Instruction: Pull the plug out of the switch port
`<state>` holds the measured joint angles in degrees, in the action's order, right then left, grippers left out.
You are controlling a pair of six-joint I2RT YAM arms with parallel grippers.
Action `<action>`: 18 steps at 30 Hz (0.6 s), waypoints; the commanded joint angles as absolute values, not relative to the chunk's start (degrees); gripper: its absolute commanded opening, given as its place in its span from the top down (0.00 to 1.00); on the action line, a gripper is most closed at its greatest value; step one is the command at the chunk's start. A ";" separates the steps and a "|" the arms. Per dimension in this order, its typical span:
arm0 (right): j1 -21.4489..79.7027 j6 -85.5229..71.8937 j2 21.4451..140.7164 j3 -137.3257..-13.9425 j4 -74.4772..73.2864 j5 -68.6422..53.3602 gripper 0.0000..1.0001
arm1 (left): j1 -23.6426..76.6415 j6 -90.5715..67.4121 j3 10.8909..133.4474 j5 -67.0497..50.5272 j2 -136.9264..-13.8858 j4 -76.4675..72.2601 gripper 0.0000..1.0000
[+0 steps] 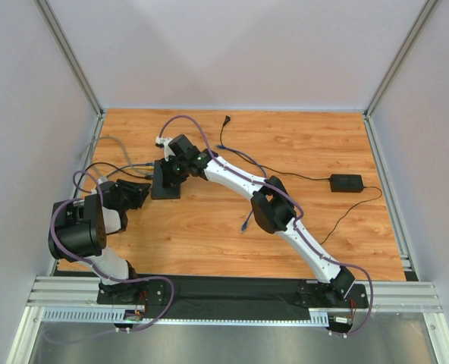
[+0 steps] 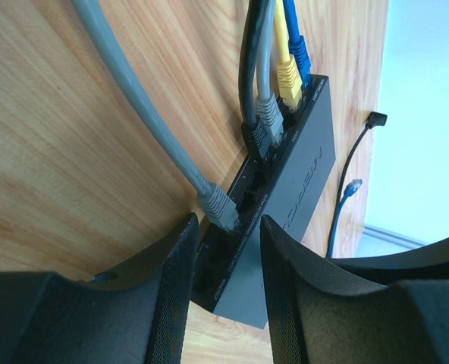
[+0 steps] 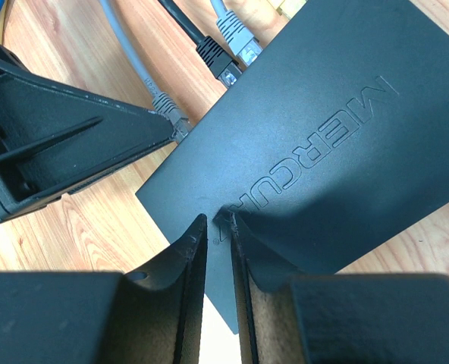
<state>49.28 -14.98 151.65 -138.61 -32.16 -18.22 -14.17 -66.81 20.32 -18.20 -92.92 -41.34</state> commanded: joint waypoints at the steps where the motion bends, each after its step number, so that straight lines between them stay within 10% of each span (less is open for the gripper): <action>1: 48.78 -14.76 153.19 -139.40 -31.64 -17.05 0.80 | -14.24 -63.55 20.22 -18.46 -92.20 -35.51 0.53; 18: 48.69 -14.59 153.11 -139.48 -31.64 -17.14 0.80 | -14.06 -67.50 18.02 -16.96 -97.12 -44.21 0.65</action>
